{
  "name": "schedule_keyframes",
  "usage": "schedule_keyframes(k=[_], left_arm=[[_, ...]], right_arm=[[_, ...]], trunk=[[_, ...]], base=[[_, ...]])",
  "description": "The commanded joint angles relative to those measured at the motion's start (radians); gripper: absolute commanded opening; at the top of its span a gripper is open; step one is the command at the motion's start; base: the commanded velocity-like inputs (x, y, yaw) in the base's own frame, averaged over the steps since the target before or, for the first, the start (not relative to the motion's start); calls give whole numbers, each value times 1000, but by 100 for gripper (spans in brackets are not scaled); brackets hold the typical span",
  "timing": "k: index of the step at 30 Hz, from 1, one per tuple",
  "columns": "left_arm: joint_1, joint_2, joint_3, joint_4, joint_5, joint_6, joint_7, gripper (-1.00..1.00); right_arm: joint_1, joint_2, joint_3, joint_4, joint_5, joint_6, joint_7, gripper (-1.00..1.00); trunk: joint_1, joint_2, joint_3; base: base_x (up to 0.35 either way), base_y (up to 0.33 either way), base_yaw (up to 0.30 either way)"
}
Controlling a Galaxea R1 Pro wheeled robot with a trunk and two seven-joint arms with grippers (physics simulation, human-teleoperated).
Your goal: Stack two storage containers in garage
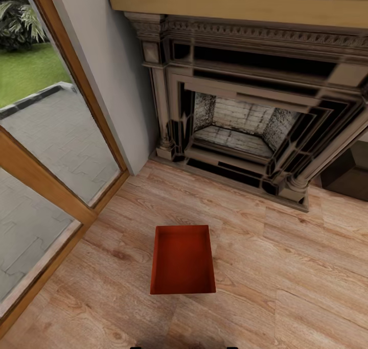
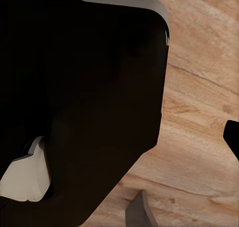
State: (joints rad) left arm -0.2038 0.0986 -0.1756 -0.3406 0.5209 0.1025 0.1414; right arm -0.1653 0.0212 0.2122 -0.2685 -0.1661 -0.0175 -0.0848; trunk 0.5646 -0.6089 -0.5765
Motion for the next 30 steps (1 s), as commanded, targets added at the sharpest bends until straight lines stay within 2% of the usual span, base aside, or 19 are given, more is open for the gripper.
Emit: schedule_keyframes(k=[1,10,14,20,24,27,30], left_arm=[[0,1,-8,-3,8,5,8,100],[0,-2,-8,-5,8,5,8,100],[0,-17,-9,-12,9,-8,9,100],[0,-18,-8,-55,11,-31,9,100],[-19,8,-6,-71,12,-25,9,100],[-33,15,-6,-69,13,-15,11,100],[-39,17,-5,-69,15,-1,22,100]], right_arm=[[0,-1,9,0,-10,-3,-6,100],[0,-1,5,0,-13,-5,-13,100],[0,1,1,0,-14,-7,-21,100],[-1,-12,-4,-28,-15,5,-24,100],[-1,-14,-5,-169,-14,14,-93,100],[-19,-14,-5,-196,-16,56,-168,100],[-57,-13,-6,-209,-16,95,-210,100]], trunk=[[0,-1,-1],[0,-1,-1],[0,-1,-1],[0,-1,-1],[0,-1,-1],[0,-1,-1],[0,-1,-1]], base=[[0,0,0],[0,0,0],[0,0,0],[0,0,0],[0,0,0],[0,0,0],[0,0,0]])
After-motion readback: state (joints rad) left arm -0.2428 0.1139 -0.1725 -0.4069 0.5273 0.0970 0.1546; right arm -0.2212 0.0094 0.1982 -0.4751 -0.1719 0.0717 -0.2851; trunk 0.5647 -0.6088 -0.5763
